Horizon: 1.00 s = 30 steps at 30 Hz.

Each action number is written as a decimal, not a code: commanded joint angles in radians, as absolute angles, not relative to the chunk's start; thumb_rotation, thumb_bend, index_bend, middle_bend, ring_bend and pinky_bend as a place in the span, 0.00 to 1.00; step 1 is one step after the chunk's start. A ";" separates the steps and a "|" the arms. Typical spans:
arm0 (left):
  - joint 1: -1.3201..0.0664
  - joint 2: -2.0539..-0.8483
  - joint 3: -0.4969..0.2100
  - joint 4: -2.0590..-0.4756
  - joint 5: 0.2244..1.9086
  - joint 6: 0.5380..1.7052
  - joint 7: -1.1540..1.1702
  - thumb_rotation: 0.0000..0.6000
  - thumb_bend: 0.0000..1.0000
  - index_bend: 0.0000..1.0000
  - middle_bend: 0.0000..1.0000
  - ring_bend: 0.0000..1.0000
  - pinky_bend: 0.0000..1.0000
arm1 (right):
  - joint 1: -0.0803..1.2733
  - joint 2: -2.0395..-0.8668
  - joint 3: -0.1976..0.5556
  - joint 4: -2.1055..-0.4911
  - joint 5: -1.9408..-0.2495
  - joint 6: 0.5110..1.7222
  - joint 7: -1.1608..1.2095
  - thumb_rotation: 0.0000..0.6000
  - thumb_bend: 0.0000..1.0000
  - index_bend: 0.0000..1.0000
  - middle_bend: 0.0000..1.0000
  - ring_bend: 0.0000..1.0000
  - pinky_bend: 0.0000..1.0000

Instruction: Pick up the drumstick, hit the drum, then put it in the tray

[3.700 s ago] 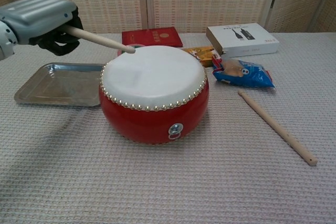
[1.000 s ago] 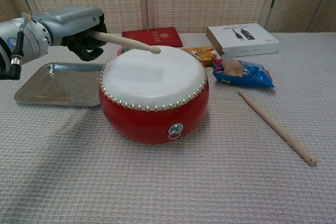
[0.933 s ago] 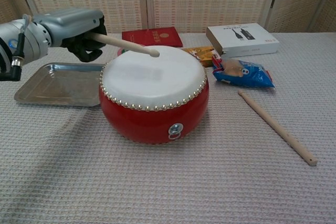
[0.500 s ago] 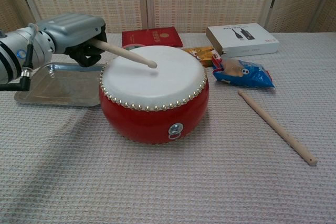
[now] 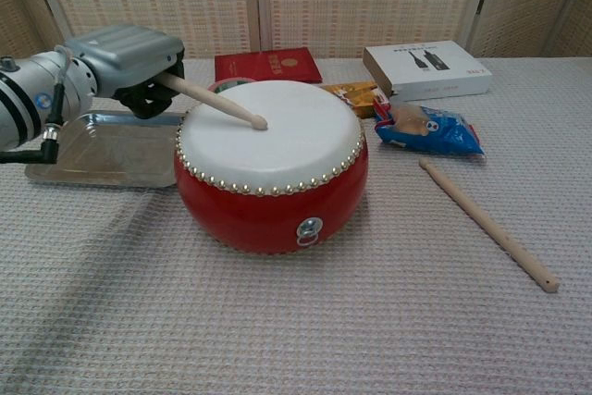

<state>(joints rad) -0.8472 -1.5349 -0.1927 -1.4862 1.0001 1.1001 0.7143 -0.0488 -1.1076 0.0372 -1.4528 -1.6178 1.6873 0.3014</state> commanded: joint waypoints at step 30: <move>-0.831 -1.461 -0.250 -1.602 0.981 1.101 0.566 1.00 0.76 1.00 1.00 0.93 1.00 | -0.045 -1.094 0.023 -1.478 -1.619 1.658 0.277 1.00 0.18 0.00 0.08 0.00 0.00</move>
